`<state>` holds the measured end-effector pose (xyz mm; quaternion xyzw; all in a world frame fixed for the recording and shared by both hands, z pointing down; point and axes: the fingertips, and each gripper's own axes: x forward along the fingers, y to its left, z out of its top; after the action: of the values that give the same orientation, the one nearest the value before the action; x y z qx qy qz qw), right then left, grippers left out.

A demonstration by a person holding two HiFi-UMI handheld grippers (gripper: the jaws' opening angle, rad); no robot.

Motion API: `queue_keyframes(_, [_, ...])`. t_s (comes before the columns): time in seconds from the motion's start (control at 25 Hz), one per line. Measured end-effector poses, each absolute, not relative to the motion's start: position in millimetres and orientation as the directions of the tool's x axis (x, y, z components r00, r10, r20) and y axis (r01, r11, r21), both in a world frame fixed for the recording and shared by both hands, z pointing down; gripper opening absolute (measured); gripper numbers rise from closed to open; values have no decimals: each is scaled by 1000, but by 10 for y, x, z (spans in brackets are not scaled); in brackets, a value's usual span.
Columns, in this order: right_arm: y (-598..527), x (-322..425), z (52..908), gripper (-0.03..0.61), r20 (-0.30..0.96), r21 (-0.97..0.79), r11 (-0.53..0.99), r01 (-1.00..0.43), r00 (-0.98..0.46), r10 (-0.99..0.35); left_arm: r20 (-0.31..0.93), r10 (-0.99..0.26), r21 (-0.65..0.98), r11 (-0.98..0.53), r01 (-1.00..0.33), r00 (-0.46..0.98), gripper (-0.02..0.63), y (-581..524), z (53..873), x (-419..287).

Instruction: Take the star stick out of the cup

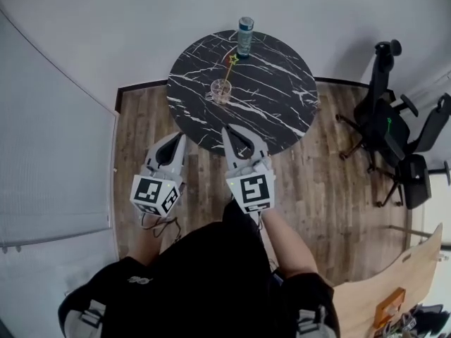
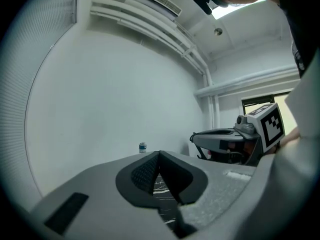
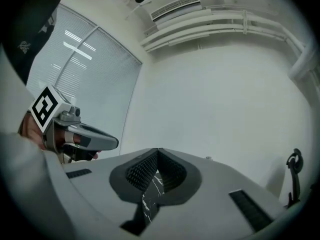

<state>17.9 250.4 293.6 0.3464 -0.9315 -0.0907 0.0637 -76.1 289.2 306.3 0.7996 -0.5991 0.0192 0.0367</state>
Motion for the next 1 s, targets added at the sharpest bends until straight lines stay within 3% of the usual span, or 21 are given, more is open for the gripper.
queue_keyframes(0.52, [1498, 178, 3505, -3, 176, 74, 842, -535, -824, -539, 215, -944, 78, -240, -968, 251, -2, 1761, 3469, -639])
queue_keyframes(1.0, [796, 19, 3968, -3, 238, -39, 797, -603, -780, -578, 313, -884, 106, -332, -937, 348, -2, 1035, 3941, -813])
